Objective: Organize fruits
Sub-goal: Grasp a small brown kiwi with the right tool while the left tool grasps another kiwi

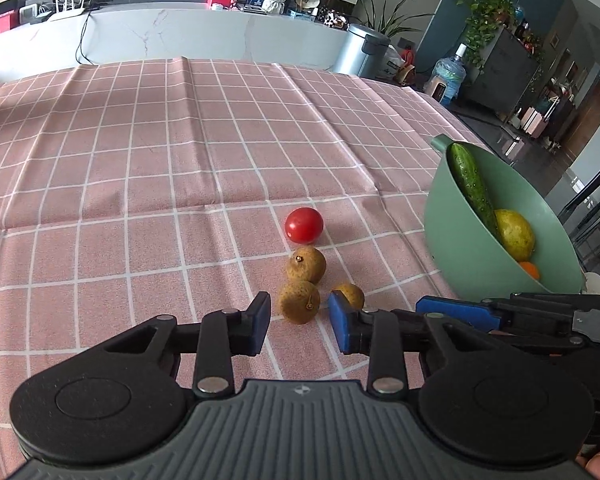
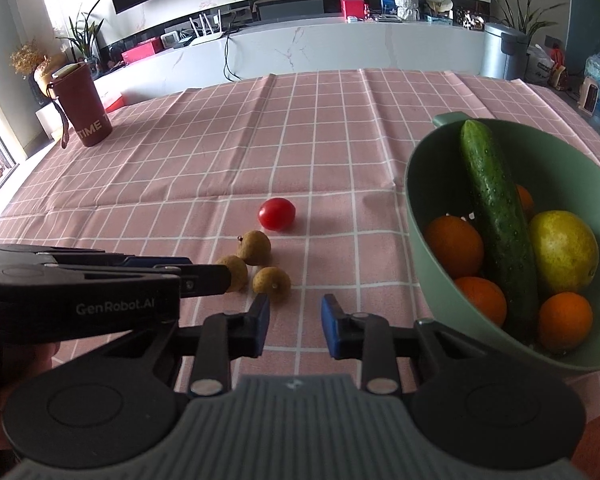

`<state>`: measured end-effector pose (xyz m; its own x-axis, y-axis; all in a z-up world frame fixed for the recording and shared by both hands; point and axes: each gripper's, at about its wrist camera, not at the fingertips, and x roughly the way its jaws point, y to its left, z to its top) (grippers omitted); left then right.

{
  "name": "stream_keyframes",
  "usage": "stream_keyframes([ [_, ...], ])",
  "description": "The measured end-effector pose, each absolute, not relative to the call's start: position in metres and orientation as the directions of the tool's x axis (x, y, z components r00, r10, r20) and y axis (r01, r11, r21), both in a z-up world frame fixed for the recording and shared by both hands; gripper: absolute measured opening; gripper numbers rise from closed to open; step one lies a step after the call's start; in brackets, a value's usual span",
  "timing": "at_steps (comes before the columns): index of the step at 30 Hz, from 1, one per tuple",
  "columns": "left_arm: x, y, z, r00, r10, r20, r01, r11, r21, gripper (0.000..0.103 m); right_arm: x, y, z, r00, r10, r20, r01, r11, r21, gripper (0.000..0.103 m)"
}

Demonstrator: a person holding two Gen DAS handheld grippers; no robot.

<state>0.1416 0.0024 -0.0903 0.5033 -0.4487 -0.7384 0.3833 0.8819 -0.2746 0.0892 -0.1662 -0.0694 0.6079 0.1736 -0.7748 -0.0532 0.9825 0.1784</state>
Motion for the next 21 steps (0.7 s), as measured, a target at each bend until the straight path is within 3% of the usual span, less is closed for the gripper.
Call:
stream_keyframes([
  [3,0.146,0.0,-0.095,0.488,-0.442,-0.753,0.38,0.884,-0.272,0.029,0.093,-0.17,-0.073,0.596,0.194,-0.779,-0.04,0.976,0.212,0.024],
  [8,0.15,0.002,-0.097,0.475,-0.461,-0.75,0.371,0.877,-0.304,0.025,0.097,-0.167,-0.075,0.595,0.213,-0.775,-0.063,0.974,0.22,0.019],
  [21,0.145,0.022,-0.087,0.465,-0.406,-0.787,0.314,0.907,-0.282,0.024,0.109,-0.151,-0.08,0.589,0.232,-0.774,-0.118,0.972,0.202,0.02],
])
